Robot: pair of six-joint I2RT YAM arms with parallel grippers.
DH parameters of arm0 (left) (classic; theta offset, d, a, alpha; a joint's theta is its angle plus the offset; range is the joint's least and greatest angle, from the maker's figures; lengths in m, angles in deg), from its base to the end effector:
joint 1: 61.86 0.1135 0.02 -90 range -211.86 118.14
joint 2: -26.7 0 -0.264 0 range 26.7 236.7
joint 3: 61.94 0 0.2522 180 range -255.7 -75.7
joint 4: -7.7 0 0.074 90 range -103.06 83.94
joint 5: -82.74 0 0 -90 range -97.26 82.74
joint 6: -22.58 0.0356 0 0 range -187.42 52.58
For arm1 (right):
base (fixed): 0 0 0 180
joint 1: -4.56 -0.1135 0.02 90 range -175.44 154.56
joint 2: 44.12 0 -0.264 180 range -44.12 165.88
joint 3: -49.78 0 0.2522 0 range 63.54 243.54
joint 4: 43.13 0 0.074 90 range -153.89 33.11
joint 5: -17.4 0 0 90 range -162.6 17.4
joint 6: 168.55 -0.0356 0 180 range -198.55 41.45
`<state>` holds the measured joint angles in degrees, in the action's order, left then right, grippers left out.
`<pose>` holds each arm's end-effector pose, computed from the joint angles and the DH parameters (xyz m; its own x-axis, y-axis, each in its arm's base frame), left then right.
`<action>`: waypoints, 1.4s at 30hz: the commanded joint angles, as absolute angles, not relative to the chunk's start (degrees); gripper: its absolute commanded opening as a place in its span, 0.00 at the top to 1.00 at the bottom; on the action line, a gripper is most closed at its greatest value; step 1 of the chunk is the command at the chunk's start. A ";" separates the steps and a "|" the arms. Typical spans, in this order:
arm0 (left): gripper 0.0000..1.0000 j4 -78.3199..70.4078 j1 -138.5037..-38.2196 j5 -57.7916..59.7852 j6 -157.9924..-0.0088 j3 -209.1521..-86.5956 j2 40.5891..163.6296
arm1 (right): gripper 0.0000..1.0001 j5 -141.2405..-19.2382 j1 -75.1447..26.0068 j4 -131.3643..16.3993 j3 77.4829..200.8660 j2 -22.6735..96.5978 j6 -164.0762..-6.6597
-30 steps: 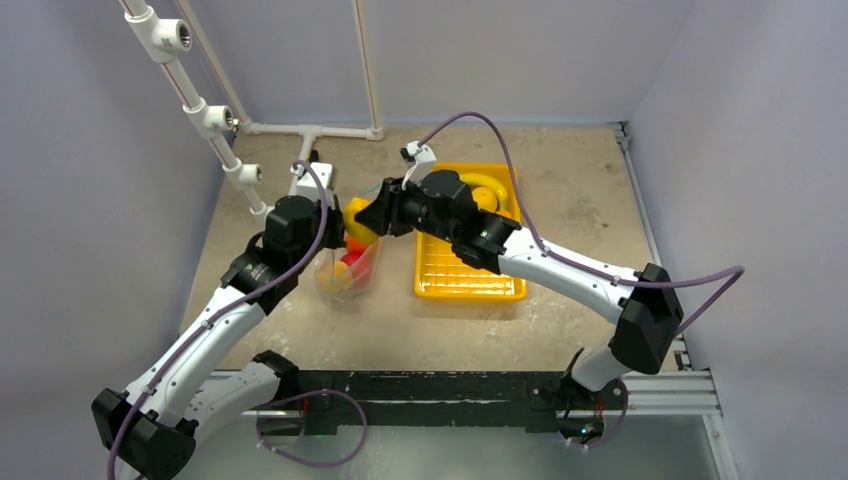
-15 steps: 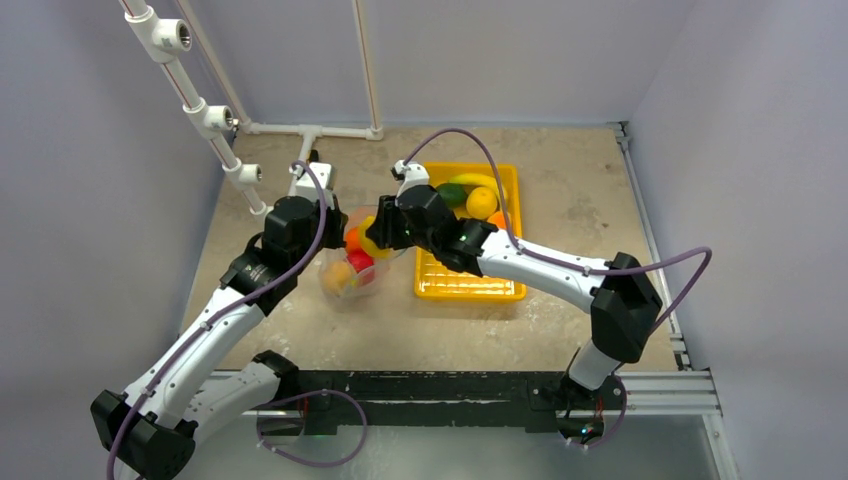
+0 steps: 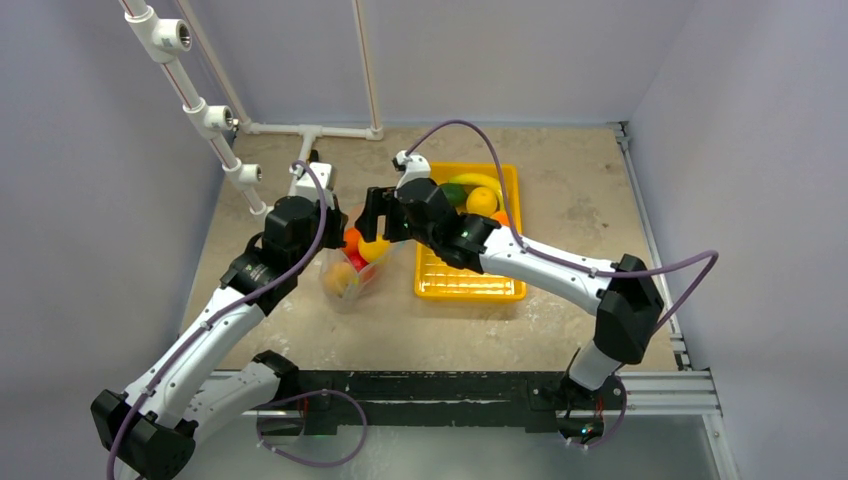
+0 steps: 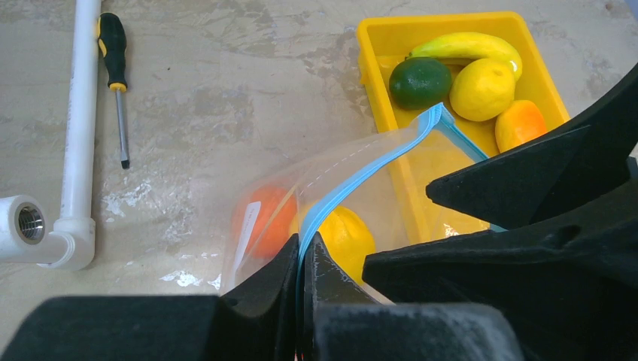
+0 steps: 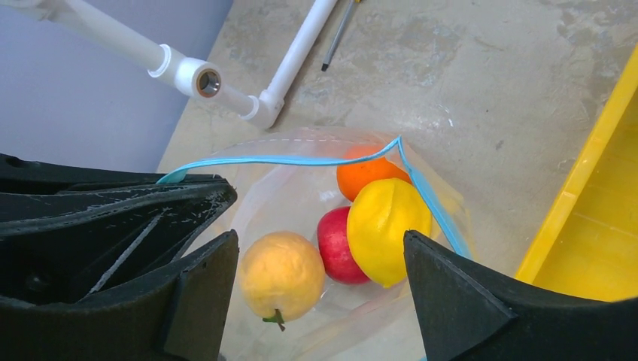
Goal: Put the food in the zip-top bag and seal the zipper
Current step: Place the fake fruit in the zipper food storage bag, then pick up the fake fruit from the bin.
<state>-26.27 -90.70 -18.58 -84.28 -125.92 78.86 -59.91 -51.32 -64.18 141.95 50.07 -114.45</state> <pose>0.1836 -0.0931 0.3326 -0.4071 -0.1005 -0.9079 0.2045 0.9587 -0.1978 0.2260 0.3196 0.3253 -0.5852 0.1562 -0.7957 -0.4335 0.7690 0.4697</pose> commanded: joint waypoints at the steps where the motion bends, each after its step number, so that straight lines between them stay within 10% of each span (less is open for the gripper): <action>1: 1.00 -23.55 -90.43 -18.97 -83.60 -125.81 78.87 | 0.18 -57.77 -51.60 -64.09 143.89 45.14 -116.04; 42: 1.00 -23.69 -90.43 -18.98 -83.60 -125.81 78.51 | 0.16 -32.55 -37.48 -86.32 131.44 48.10 -121.47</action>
